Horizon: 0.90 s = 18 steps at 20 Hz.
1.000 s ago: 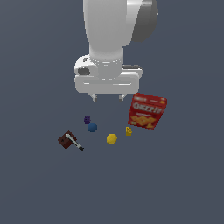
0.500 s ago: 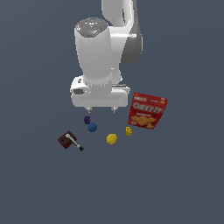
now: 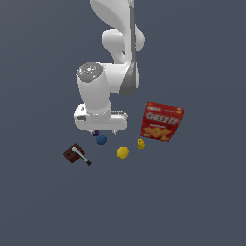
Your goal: Pick up a designated object from a clutter of objects.
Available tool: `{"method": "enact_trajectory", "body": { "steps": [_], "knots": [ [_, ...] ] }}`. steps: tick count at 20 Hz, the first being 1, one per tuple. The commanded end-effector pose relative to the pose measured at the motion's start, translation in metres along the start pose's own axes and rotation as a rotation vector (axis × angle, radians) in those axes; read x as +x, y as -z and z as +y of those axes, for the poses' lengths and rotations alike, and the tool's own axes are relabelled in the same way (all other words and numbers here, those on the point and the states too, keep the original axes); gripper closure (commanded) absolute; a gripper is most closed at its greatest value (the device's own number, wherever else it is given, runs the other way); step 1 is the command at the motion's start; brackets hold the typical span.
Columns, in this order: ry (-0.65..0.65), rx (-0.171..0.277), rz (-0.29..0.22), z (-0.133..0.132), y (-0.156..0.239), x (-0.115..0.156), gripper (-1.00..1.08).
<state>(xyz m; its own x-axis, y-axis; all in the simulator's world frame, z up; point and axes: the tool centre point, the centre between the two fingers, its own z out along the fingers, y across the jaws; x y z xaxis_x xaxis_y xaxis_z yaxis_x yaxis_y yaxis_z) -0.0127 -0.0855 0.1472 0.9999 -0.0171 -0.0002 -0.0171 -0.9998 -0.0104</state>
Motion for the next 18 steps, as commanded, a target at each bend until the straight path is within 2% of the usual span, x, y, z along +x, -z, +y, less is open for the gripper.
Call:
{"method": "enact_trajectory", "body": {
  "steps": [1,9,18],
  "knots": [
    [-0.001,-0.002,0.001,0.009,-0.020,-0.007,-0.92],
    [-0.003,-0.008,0.001,0.028,-0.057,-0.024,-0.92],
    [-0.004,-0.010,-0.001,0.032,-0.066,-0.028,-0.92]
  ]
}}
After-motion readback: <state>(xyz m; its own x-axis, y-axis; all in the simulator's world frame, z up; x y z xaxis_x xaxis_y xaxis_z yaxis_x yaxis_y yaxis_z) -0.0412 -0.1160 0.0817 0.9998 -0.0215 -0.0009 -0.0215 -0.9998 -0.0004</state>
